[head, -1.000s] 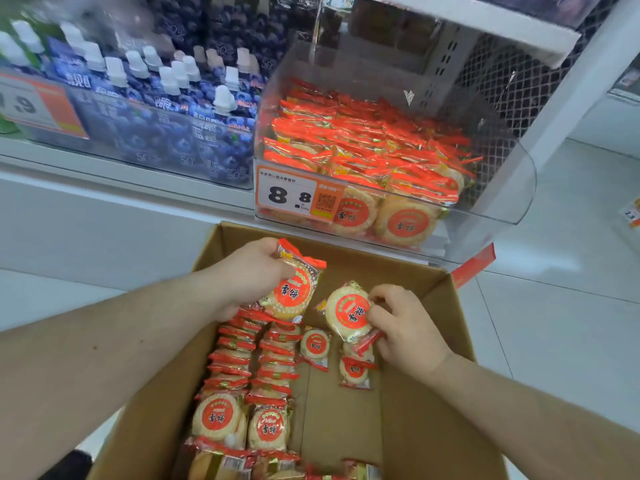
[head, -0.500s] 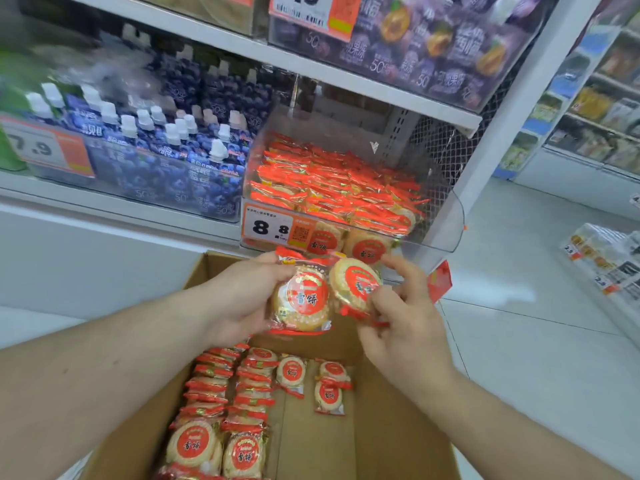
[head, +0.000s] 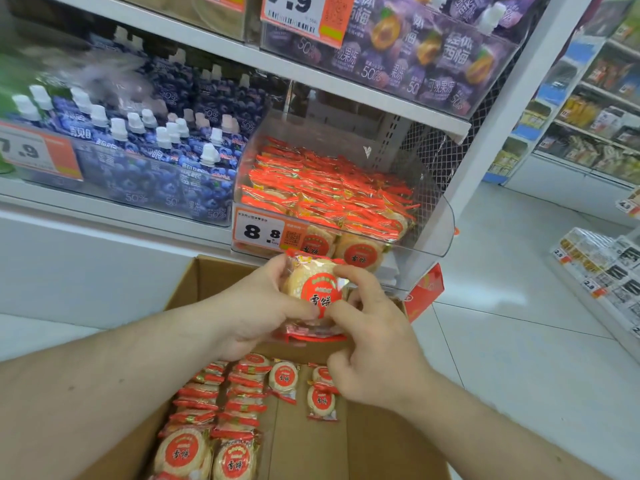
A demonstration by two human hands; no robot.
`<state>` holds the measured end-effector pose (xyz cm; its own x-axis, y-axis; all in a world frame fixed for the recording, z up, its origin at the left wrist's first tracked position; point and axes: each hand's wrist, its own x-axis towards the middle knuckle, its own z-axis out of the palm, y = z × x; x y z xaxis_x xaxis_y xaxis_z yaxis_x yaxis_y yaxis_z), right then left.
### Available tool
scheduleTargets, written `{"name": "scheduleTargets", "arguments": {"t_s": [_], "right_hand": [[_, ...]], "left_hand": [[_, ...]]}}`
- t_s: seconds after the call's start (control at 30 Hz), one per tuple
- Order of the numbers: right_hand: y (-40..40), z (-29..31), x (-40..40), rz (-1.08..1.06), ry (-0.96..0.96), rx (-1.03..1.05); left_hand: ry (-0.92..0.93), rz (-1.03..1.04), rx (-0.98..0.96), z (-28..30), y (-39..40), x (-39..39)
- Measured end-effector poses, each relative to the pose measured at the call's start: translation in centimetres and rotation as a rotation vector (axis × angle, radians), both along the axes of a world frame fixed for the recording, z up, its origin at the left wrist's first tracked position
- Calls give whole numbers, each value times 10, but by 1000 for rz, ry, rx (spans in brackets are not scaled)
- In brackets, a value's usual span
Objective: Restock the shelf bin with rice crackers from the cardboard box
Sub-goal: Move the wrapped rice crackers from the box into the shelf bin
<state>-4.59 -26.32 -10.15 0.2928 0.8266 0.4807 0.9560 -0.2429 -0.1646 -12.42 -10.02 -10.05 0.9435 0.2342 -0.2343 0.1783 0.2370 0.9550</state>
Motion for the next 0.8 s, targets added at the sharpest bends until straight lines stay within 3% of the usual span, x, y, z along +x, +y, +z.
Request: {"name": "scheduleTargets", "arguments": {"t_s": [0.13, 0.3, 0.4, 0.5, 0.67, 0.8], "right_hand": [[-2, 5, 13, -100, -24, 130], [-5, 8, 21, -107, 16, -132], [-7, 3, 20, -96, 118, -187], [-7, 3, 19, -102, 159, -126], [-13, 17, 28, -119, 57, -6], [-27, 52, 49, -210, -78, 92]], "left_hand": [[-81, -32, 370, -2, 5, 1], [-140, -174, 819, 2, 1, 0], [-144, -230, 1050, 2, 0, 1], [-199, -204, 1146, 6, -1, 1], [-311, -42, 1149, 19, 2, 9], [-276, 68, 1345, 27, 6, 20]]}}
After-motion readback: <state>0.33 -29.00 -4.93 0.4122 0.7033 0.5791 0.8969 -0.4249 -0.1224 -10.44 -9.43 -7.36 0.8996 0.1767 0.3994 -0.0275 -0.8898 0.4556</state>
